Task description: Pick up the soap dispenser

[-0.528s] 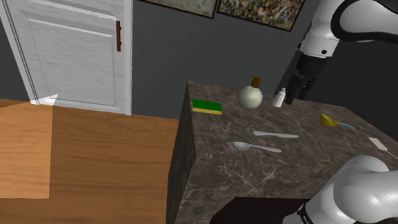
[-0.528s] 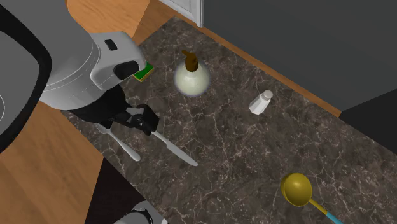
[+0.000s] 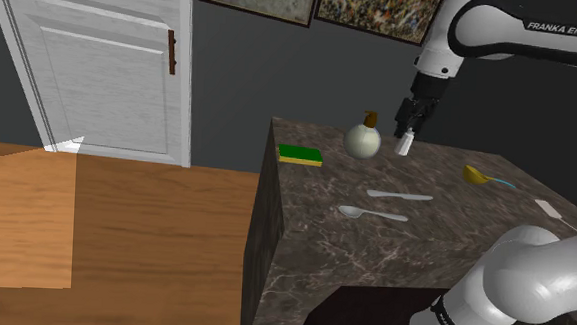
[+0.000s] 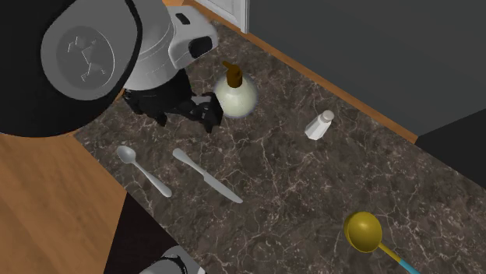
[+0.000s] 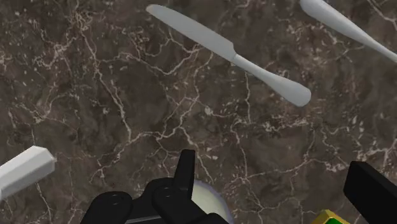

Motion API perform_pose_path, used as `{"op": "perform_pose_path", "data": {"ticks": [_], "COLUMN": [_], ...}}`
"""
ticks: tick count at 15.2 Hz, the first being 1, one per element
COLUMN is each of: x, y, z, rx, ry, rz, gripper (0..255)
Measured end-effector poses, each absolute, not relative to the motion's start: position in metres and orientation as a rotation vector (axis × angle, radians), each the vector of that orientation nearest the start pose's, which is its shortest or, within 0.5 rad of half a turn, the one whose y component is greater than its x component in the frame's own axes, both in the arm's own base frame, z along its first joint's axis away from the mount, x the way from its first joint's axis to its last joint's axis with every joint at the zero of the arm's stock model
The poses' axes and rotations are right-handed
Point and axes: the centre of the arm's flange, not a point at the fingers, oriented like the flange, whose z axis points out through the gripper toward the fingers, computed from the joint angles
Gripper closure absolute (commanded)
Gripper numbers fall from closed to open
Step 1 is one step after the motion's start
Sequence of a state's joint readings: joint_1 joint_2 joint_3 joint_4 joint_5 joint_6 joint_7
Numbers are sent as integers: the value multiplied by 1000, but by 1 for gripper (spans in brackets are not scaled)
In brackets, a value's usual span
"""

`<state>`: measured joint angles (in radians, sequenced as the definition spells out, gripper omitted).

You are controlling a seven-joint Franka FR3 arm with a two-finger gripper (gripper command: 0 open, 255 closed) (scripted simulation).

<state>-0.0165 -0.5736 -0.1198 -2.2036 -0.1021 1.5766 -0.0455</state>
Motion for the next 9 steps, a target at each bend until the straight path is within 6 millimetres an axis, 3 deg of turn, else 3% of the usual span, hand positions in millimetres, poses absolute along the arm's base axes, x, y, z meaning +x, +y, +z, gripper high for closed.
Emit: {"op": "perform_pose_path", "data": {"ticks": [9], "x": [454], "y": [-127], "z": [585], "rx": [-3174], "ry": [75], "rz": [-43], "gripper": [0]}}
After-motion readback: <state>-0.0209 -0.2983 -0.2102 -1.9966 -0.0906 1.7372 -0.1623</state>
